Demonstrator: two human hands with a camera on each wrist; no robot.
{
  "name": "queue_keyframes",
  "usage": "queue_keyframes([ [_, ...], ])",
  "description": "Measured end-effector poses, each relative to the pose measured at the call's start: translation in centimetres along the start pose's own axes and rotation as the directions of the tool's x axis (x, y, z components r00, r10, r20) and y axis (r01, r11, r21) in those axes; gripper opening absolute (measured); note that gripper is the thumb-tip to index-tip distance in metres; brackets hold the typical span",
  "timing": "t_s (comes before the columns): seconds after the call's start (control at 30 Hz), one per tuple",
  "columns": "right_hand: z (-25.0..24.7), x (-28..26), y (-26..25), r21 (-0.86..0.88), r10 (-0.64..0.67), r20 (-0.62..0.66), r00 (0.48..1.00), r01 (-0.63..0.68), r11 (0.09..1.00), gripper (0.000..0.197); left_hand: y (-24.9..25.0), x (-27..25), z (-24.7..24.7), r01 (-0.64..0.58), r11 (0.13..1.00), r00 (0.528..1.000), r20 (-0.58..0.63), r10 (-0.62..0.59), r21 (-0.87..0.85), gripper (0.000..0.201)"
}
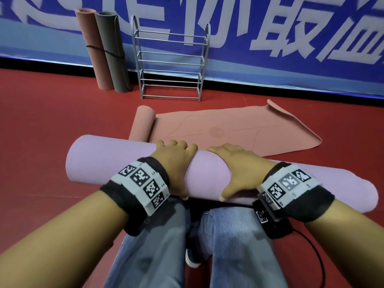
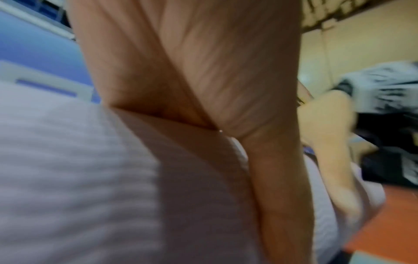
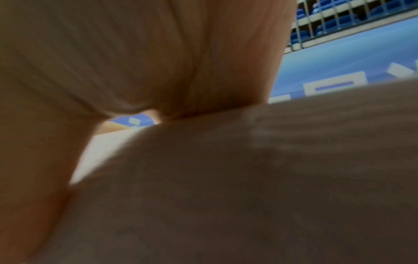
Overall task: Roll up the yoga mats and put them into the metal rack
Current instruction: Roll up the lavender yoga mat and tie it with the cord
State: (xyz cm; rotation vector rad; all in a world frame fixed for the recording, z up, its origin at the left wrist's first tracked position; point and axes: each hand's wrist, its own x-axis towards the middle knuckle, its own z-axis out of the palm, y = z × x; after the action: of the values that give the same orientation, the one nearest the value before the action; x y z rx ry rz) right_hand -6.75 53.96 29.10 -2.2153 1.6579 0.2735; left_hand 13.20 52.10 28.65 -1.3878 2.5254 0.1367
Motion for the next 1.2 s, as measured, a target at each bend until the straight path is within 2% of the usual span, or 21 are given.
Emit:
queue_keyframes([
  [0.2,2.2,-1.2,-1.0,-0.186,0.056,-0.140,0.988,-0.082,0.979,0.137,-0.6,1.8,-0.7,0.028,0.995,0.997,0.077,-0.020,-0.099,0.103],
  [0.37,1.8,-0.4,-0.7,-0.159,0.055,-0.130,0.990,-0.076,0.984,0.131,0.0,1.6,-0.5,0.050,0.998,0.996,0.071,-0.047,-0.033,0.111],
  [0.47,1.3,0.5,-0.2,-0.131,0.064,-0.091,0.994,-0.076,0.988,0.129,1.5,0.7,0.6,0.064,0.994,0.998,0.005,-0.065,0.092,0.128],
  [0.6,0.8,1.6,0.3,-0.086,0.068,-0.053,0.996,-0.072,0.994,0.130,1.8,0.9,1.9,0.066,0.994,0.995,-0.084,-0.059,0.085,0.130],
  [0.7,1.1,1.7,0.5,-0.096,0.067,-0.071,0.995,-0.073,0.993,0.131,0.7,1.8,1.6,0.033,0.998,0.996,-0.081,-0.028,0.049,0.128],
  [0.9,4.1,0.7,-0.3,-0.303,0.107,-0.181,0.978,-0.159,0.940,0.143,-0.4,3.5,0.7,0.026,0.999,1.000,-0.012,-0.026,-0.030,0.113],
  [1.0,4.3,1.2,0.1,-0.268,0.103,-0.217,0.971,-0.161,0.950,0.137,-0.3,3.7,0.9,0.028,0.999,1.000,-0.009,-0.028,-0.016,0.119],
  [1.1,4.1,1.6,0.6,-0.242,0.099,-0.215,0.972,-0.151,0.959,0.132,0.3,2.9,2.0,0.042,0.996,0.999,-0.011,-0.041,0.074,0.136],
  [1.2,3.8,1.8,0.6,-0.230,0.096,-0.192,0.977,-0.140,0.963,0.131,0.4,2.5,2.7,0.057,0.993,0.998,-0.045,-0.053,0.101,0.134],
])
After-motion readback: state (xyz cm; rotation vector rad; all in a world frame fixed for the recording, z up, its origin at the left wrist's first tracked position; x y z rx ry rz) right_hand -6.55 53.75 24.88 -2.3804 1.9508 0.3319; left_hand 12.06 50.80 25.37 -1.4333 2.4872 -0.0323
